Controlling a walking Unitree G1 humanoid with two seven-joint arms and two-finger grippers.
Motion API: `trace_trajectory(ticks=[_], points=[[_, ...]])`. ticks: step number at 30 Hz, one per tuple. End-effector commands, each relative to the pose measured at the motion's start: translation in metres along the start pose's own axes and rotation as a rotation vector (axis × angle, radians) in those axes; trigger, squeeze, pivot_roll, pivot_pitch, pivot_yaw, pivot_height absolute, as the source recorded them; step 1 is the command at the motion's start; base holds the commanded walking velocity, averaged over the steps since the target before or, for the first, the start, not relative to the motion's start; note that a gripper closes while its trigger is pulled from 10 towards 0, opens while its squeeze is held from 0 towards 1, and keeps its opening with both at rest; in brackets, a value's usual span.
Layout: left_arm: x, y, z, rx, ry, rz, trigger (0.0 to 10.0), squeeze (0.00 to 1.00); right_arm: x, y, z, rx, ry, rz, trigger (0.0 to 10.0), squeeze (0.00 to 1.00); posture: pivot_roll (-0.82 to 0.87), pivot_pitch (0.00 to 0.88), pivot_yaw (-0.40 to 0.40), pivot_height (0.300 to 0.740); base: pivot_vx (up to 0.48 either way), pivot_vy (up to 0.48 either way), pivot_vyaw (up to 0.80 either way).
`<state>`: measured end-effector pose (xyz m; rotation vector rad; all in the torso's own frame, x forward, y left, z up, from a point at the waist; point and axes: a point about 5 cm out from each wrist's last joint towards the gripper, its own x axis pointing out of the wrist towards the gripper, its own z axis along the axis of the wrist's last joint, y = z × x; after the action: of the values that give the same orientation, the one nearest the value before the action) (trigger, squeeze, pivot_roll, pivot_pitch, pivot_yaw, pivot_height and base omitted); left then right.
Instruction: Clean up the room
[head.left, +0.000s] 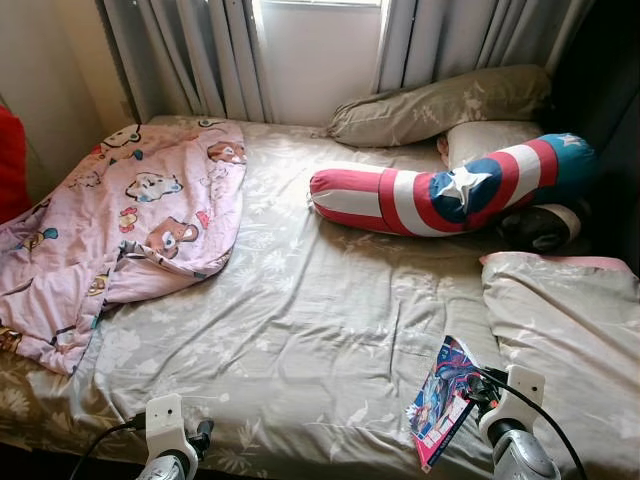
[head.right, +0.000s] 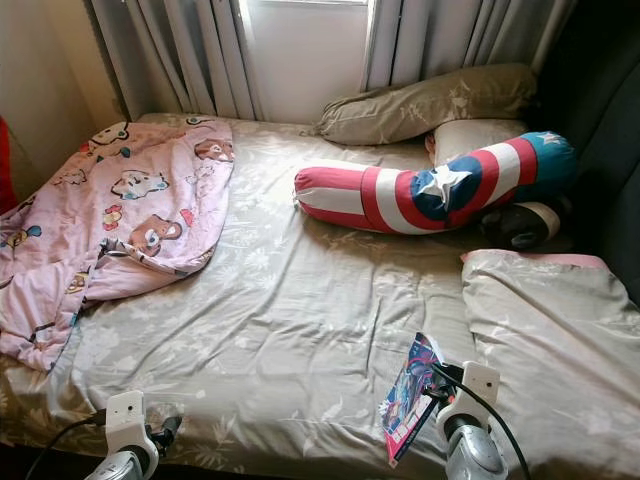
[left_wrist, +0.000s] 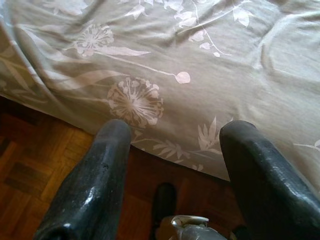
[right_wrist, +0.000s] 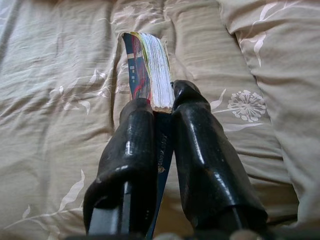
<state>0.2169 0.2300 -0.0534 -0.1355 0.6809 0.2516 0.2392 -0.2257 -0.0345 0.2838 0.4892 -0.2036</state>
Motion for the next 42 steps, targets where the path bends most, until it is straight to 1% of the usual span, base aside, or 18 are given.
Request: trace_trajectory(ticks=[1, 16, 22, 25, 28, 30, 31, 32, 33, 34, 35, 37, 39, 40, 41, 42], points=[[-0.001, 0.001, -0.002, -0.003, 0.011, -0.001, 10.0, 0.00, 0.004, 0.000, 0.012, -0.006, -0.044, -0.008, 10.0, 0.00, 0.07, 0.000, -0.054, 0.740, 0.251, 0.000, 0.00], [-0.001, 0.002, -0.002, 0.009, 0.006, -0.001, 10.0, 0.00, 0.004, 0.000, 0.013, -0.011, -0.047, -0.013, 10.0, 0.00, 0.07, 0.000, -0.042, 0.740, 0.283, 0.000, 0.00], [-0.001, 0.002, -0.001, 0.015, -0.001, -0.003, 10.0, 0.00, 0.004, -0.001, 0.013, -0.011, -0.052, -0.022, 10.0, 0.00, 0.08, 0.000, -0.038, 0.740, 0.000, 0.000, 0.00], [0.000, 0.003, 0.003, 0.022, -0.020, -0.013, 10.0, 0.00, 0.004, 0.000, 0.013, 0.016, -0.063, -0.030, 10.0, 0.00, 0.07, 0.000, -0.029, 0.740, 0.000, 0.000, 0.00], [0.000, 0.003, 0.007, 0.032, -0.043, -0.022, 10.0, 0.00, 0.005, 0.005, 0.015, 0.036, -0.080, -0.009, 10.0, 0.00, 0.07, 0.000, -0.024, 0.740, 0.000, 0.000, 0.00], [0.002, 0.002, 0.016, 0.040, -0.081, -0.040, 10.0, 0.00, 0.006, 0.010, 0.017, 0.057, -0.096, 0.011, 10.0, 0.00, 0.07, 0.000, -0.017, 0.740, 0.000, 0.000, 0.00], [0.003, 0.000, 0.024, 0.038, -0.121, -0.055, 10.0, 0.00, 0.008, 0.015, 0.019, 0.084, -0.110, 0.028, 10.0, 0.00, 0.07, 0.000, -0.010, 0.740, 0.000, 0.000, 0.00], [0.003, 0.000, 0.024, 0.038, -0.121, -0.055, 10.0, 0.00, 0.008, 0.015, 0.019, 0.084, -0.110, 0.028, 10.0, 0.00, 0.07, 0.000, -0.010, 0.740, 0.000, 0.000, 0.00], [0.004, -0.002, 0.034, 0.031, -0.169, -0.070, 10.0, 0.00, 0.009, 0.019, 0.022, 0.097, -0.127, 0.045, 10.0, 0.00, 0.07, 0.000, -0.002, 0.740, 0.000, 0.000, 0.00], [0.005, -0.005, 0.042, 0.029, -0.214, -0.088, 10.0, 0.00, 0.010, 0.025, 0.025, 0.087, -0.143, 0.064, 10.0, 0.00, 0.06, 0.000, 0.004, 0.740, 0.000, 0.000, 0.00], [0.005, -0.005, 0.044, 0.029, -0.223, -0.091, 10.0, 0.00, 0.010, 0.026, 0.025, 0.084, -0.146, 0.068, 10.0, 0.00, 0.06, 0.000, 0.004, 0.740, 0.000, 0.000, 0.00], [0.005, -0.008, 0.056, 0.037, -0.290, -0.111, 10.0, 0.00, 0.012, 0.034, 0.031, 0.050, -0.177, 0.107, 10.0, 0.00, 0.05, 0.000, 0.013, 0.740, 0.000, 0.000, 0.00], [0.005, -0.009, 0.061, 0.042, -0.321, -0.115, 10.0, 0.00, 0.012, 0.038, 0.034, 0.032, -0.191, 0.124, 10.0, 0.00, 0.05, 0.000, 0.013, 0.740, 0.000, 0.000, 0.00], [0.003, -0.014, 0.077, 0.059, -0.404, -0.137, 10.0, 0.00, 0.013, 0.045, 0.040, 0.019, -0.231, 0.152, 10.0, 0.00, 0.05, 0.000, 0.014, 0.740, 0.000, 0.000, 0.00], [0.003, -0.014, 0.077, 0.059, -0.404, -0.137, 10.0, 0.00, 0.013, 0.045, 0.040, 0.019, -0.231, 0.152, 10.0, 0.00, 0.05, 0.000, 0.014, 0.740, 0.000, 0.000, 0.00], [0.003, -0.018, 0.083, 0.070, -0.442, -0.150, 10.0, 0.00, 0.013, 0.047, 0.042, 0.013, -0.251, 0.163, 10.0, 0.00, 0.05, 0.000, 0.012, 0.740, 0.000, 0.000, 0.00]])
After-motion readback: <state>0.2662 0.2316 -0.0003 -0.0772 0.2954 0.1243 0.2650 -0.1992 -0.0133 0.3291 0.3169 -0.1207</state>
